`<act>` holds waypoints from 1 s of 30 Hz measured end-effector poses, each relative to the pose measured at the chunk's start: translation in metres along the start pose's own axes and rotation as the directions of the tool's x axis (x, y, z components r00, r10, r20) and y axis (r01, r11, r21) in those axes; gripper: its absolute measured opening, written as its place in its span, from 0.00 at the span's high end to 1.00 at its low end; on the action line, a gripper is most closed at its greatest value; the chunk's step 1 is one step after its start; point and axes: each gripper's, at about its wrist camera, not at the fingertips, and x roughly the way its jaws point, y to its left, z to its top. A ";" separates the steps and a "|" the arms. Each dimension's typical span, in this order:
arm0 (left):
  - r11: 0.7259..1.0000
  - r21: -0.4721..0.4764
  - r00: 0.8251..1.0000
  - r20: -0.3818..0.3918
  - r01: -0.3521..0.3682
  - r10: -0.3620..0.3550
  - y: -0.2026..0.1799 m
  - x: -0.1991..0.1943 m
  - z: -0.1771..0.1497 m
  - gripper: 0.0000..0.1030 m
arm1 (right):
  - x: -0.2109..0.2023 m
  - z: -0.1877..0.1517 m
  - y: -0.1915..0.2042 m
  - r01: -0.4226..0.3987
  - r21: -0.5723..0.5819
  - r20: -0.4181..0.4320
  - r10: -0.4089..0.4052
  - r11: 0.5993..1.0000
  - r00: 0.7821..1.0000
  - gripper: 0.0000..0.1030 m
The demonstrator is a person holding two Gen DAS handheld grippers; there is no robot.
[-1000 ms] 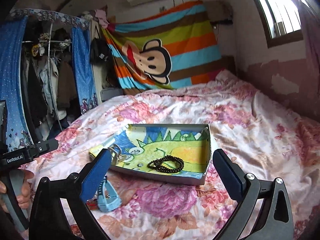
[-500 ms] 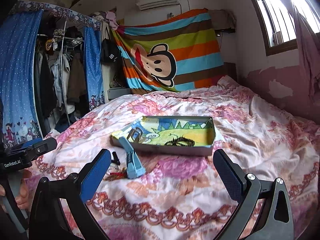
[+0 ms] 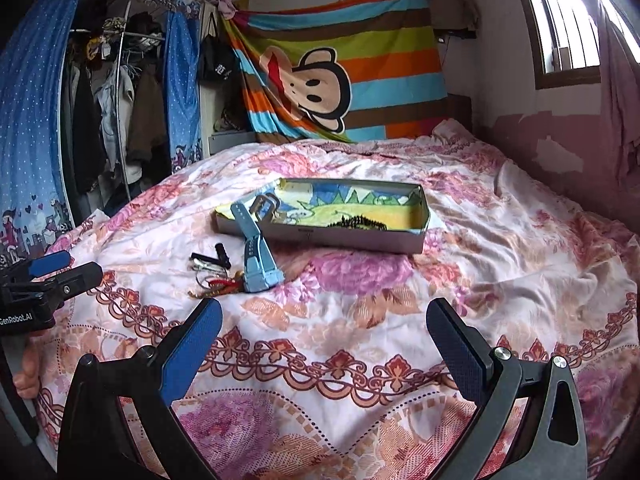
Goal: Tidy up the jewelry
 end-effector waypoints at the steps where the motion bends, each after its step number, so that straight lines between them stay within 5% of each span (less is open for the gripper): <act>1: 1.000 -0.004 1.000 -0.005 -0.005 0.005 0.001 0.001 -0.001 0.00 | 0.001 -0.001 0.000 0.000 0.001 -0.008 0.000 1.000 1.000 0.02; 19: 0.997 -0.048 0.995 -0.088 -0.055 0.051 0.014 0.022 0.002 0.00 | 0.032 -0.002 -0.007 -0.037 0.051 -0.129 0.043 0.998 0.991 0.02; 30: 0.994 -0.055 0.966 -0.237 0.094 -0.105 0.023 0.074 0.025 0.00 | 0.098 0.019 -0.013 -0.198 0.004 -0.272 0.191 0.980 0.943 0.02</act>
